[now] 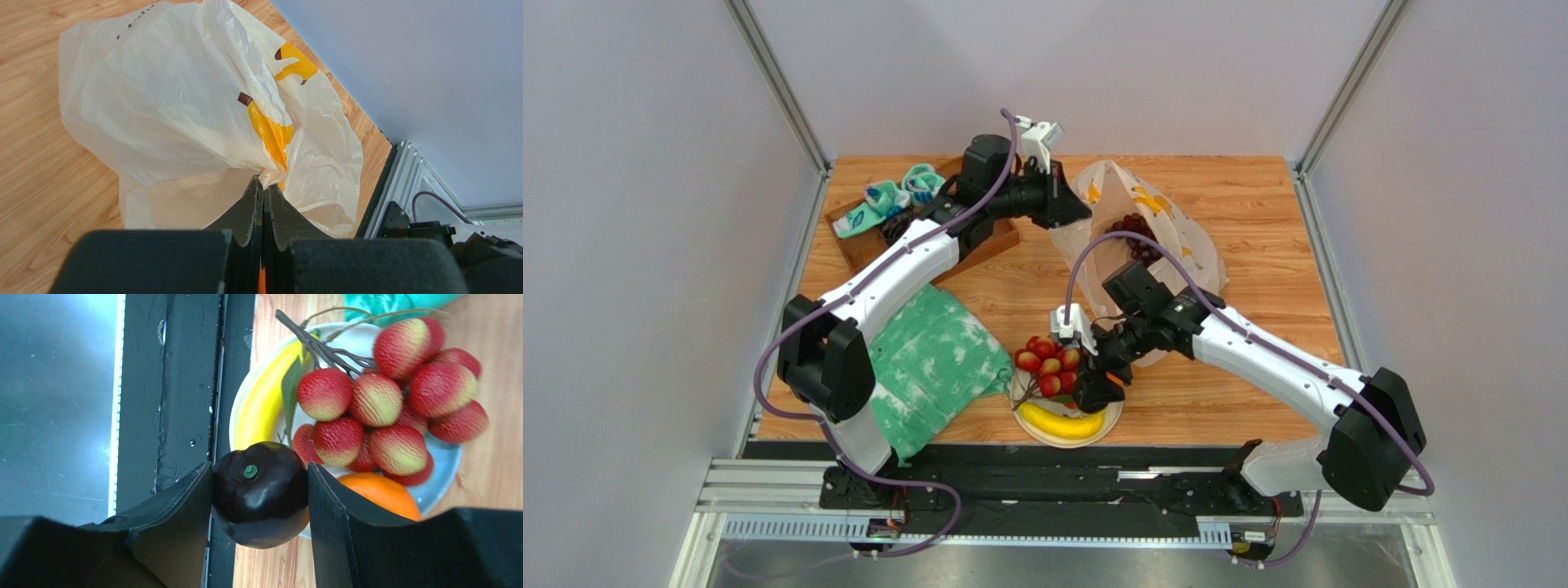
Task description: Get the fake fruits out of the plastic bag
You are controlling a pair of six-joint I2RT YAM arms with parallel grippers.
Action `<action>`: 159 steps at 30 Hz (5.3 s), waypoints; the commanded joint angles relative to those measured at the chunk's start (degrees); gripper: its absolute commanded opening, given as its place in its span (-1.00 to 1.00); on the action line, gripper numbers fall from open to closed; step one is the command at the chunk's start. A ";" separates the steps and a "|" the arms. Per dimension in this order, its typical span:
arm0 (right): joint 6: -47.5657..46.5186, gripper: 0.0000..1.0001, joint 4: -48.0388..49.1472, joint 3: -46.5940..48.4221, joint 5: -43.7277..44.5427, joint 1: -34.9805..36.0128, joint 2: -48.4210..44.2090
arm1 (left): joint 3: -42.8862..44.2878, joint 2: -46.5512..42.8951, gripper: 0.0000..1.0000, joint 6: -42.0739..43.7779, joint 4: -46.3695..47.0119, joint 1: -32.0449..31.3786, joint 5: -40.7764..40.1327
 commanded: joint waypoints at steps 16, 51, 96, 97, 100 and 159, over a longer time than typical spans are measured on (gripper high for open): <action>-6.99 -0.09 5.75 -3.94 1.04 3.47 4.79 | -1.91 -0.74 -1.00 0.39 1.73 -0.05 1.34; -3.48 1.00 0.48 6.41 19.66 2.77 -3.73 | -0.60 0.58 -1.00 -1.11 3.92 -0.13 4.94; 13.15 -0.21 -0.99 15.14 39.44 -28.15 16.04 | -5.00 -9.62 -1.00 4.94 -1.51 -0.05 9.95; 11.13 -0.24 -2.76 15.05 40.93 -28.86 14.99 | -4.64 -9.88 -1.00 7.04 -2.05 -0.05 10.21; 7.96 -0.25 -5.59 11.10 45.16 -33.34 11.75 | -6.12 -11.63 -1.00 7.59 -0.21 -0.05 8.46; 3.03 -0.99 -3.83 37.28 28.74 -29.75 28.55 | -4.29 -5.84 -1.00 16.03 -5.83 -1.80 6.79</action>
